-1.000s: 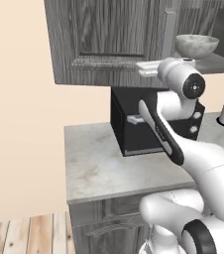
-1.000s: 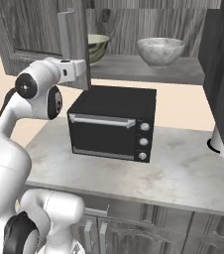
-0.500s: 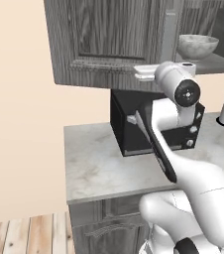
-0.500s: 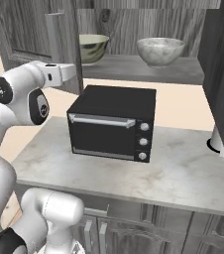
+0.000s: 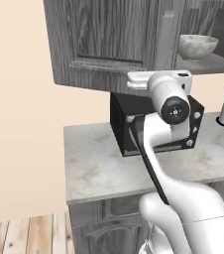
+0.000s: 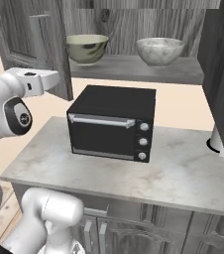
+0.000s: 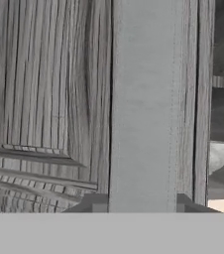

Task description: Move the bowls from the cabinet to the plates on the dining table.

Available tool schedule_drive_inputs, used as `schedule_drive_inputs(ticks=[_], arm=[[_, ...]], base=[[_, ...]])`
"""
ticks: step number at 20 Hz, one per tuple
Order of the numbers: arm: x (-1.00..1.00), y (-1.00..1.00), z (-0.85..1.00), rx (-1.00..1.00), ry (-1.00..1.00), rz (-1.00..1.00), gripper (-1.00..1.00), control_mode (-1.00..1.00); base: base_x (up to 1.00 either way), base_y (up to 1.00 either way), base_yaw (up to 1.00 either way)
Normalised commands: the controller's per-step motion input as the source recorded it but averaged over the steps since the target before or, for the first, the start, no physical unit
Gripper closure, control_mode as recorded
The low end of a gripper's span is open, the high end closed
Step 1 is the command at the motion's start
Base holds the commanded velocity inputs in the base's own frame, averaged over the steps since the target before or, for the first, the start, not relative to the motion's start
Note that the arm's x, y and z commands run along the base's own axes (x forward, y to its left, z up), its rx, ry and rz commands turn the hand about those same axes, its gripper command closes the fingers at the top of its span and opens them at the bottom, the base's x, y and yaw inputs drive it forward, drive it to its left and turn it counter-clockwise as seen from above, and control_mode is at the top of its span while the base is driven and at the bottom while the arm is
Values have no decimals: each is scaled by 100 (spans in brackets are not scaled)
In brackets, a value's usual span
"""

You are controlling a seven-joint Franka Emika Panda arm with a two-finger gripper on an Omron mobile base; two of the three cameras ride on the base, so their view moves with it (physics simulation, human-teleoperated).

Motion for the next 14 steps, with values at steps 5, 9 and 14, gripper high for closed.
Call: schedule_drive_inputs(ticks=[5,9,14], arm=[[-44,51,-16,0,-1,-2,100,-100],[-36,48,-13,1,0,-4,100,-100],[-28,47,-12,1,0,-5,100,-100]], base=[[0,0,0],[0,0,0],[0,0,0]])
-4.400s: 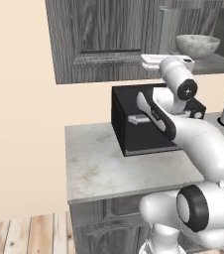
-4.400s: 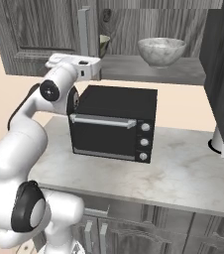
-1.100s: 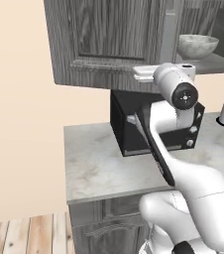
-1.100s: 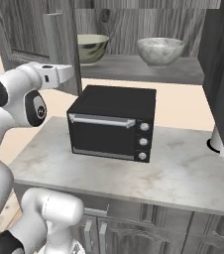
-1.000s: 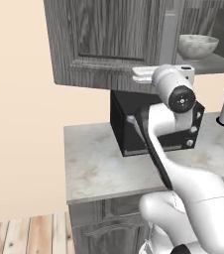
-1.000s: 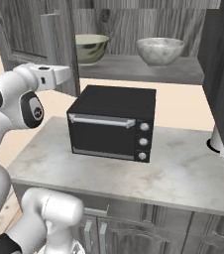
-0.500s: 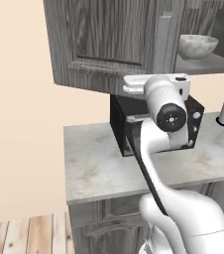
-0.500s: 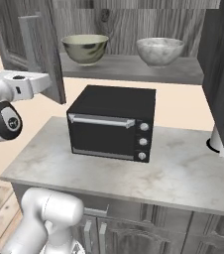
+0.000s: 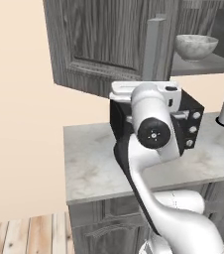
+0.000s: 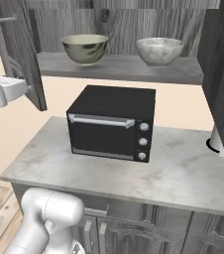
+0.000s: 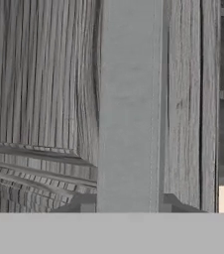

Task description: Move the bowls from the cabinet to the plates on the dining table.

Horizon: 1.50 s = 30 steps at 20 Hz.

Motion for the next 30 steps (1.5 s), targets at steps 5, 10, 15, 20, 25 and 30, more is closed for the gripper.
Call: schedule_drive_inputs(ticks=[5,10,15,20,25,30], arm=[[-24,41,-8,1,0,-5,-100,-100],[-28,0,0,0,-2,-2,-100,-100],[-44,-12,7,0,-6,1,-100,-100],[-37,-30,8,5,-1,6,-100,-100],[-29,-10,10,6,0,16,-100,-100],[-28,-7,10,5,0,17,-100,-100]], base=[[0,0,0],[0,0,0],[0,0,0],[0,0,0],[0,0,0],[0,0,0]])
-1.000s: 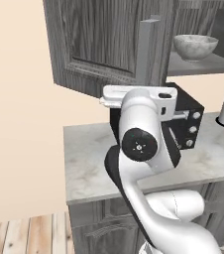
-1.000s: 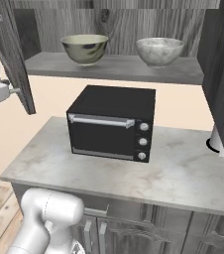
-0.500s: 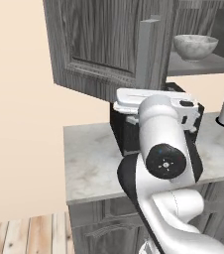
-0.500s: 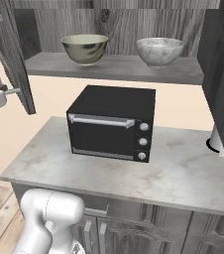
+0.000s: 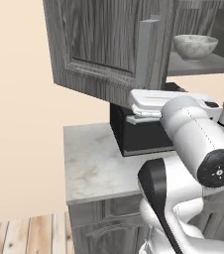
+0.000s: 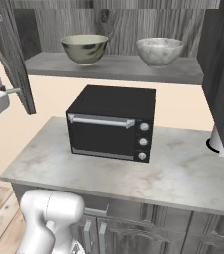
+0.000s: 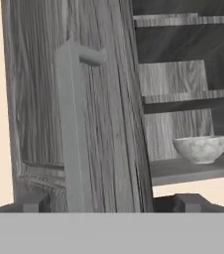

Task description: Move the bowls from the cabinet to the plates on the dining table.

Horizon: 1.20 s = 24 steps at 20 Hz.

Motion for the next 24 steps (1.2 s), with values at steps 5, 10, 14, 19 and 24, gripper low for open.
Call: schedule_drive_inputs(ticks=[5,10,14,19,24], arm=[[-28,-6,5,8,1,16,-100,-100],[-22,-9,7,3,0,18,-100,-100],[-13,-20,18,1,-2,15,-100,-100],[-4,-29,12,2,-2,11,-100,-100],[0,-34,4,2,0,9,-100,-100]], base=[[0,0,0],[0,0,0],[0,0,0],[0,0,0],[0,0,0]])
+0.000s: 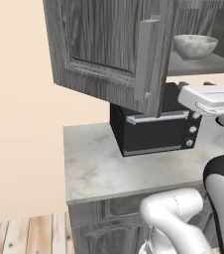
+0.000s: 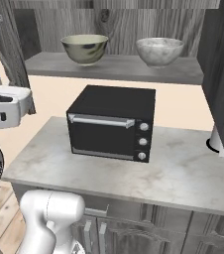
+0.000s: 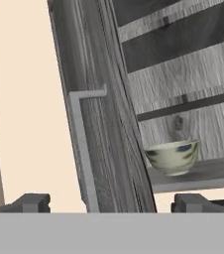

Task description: Move the bowls from the cabinet to the plates on the dining table.

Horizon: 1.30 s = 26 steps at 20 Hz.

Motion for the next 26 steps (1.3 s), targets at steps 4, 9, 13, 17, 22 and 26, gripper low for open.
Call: schedule_drive_inputs(ticks=[4,9,13,17,22,26], arm=[[2,-35,0,3,0,8,-100,-100],[5,-32,0,4,0,9,-100,-100],[22,-26,0,5,1,8,-100,-100],[50,-10,-1,5,6,5,-100,-100],[52,-5,-3,3,6,5,-100,-100],[33,-16,-1,6,5,9,-100,-100]], base=[[0,0,0],[0,0,0],[0,0,0],[0,0,0],[0,0,0],[0,0,0]])
